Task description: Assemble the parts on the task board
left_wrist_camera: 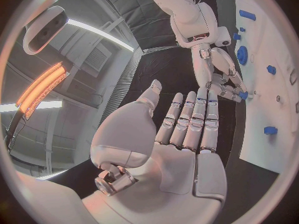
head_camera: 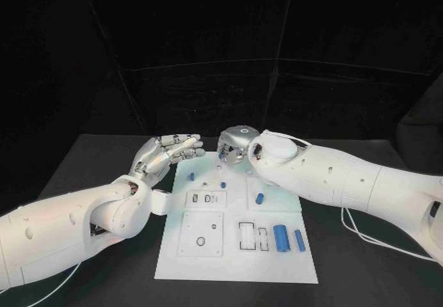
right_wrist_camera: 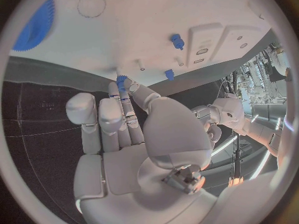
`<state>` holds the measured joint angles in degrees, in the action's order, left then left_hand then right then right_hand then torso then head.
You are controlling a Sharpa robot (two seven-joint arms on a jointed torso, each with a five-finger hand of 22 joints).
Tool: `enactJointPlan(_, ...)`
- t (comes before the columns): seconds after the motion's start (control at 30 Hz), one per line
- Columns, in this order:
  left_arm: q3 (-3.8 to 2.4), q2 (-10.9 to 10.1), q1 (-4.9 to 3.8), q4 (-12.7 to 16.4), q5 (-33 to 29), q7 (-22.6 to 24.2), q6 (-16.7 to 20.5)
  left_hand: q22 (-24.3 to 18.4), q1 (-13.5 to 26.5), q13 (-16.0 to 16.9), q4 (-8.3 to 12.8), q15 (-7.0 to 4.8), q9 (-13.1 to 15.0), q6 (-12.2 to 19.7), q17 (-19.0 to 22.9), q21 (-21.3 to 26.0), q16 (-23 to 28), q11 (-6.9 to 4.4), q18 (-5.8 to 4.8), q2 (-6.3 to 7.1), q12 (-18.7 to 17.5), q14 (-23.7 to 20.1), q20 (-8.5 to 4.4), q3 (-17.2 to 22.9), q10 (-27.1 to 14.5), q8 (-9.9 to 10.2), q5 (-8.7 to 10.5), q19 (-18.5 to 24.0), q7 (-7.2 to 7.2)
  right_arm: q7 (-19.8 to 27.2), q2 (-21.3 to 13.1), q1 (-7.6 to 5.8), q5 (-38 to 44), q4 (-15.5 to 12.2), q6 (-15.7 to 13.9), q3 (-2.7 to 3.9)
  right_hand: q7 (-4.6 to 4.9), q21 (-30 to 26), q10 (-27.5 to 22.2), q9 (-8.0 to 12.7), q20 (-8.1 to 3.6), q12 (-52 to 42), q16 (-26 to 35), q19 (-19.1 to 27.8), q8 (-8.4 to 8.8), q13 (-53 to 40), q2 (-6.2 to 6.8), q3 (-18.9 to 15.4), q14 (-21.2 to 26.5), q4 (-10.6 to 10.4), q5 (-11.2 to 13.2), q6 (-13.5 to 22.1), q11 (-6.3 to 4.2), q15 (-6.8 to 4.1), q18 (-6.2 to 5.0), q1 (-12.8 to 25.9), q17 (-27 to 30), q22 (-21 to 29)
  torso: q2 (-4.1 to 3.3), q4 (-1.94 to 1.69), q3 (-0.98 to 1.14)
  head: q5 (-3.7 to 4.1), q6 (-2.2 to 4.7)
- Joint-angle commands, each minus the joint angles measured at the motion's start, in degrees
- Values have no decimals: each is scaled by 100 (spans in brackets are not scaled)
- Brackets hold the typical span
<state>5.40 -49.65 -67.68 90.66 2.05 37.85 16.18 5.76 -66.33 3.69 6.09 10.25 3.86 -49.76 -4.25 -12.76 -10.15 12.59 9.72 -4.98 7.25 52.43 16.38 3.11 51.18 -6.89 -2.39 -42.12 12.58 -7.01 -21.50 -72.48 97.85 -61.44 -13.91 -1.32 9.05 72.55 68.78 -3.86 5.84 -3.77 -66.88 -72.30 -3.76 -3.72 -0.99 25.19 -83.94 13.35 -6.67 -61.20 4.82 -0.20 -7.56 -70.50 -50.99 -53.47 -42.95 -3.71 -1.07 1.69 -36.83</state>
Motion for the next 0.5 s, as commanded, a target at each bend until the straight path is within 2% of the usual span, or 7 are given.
enactJointPlan(0.03,-6,6,-13,20,25,14,-74,-7,-5,-8,32,16,-7,-41,4,2,39,9,51,-47,-19,-9,7,12,42,39,-33,-43,315,-7,35,-14,31,44,188,5,36,24,-19,3,18,19,-25,-23,10,6,56,19,-91,-3,26,7,35,27,74,-19,-6,-9,2,0,-3,-5,-10)
enactJointPlan(0.33,-6,6,-16,25,25,3,-81,-7,-5,-8,32,16,-7,-41,4,2,39,9,51,-47,-19,-9,7,12,42,39,-33,-43,315,-146,144,-14,188,175,237,4,38,34,-30,4,21,19,-39,-16,11,6,65,38,-88,-16,24,17,38,30,73,-19,-13,-15,-4,7,-2,-8,-9)
enactJointPlan(0.5,-6,3,-17,24,25,-2,-86,-9,-5,-7,34,16,-7,-41,6,3,43,9,50,-48,-22,-9,7,11,42,42,-33,-45,315,-248,170,-14,270,195,280,4,38,57,-65,7,29,22,-55,-5,16,7,129,58,-75,-28,38,51,45,37,75,-9,-11,-37,-5,7,-6,-12,-19)
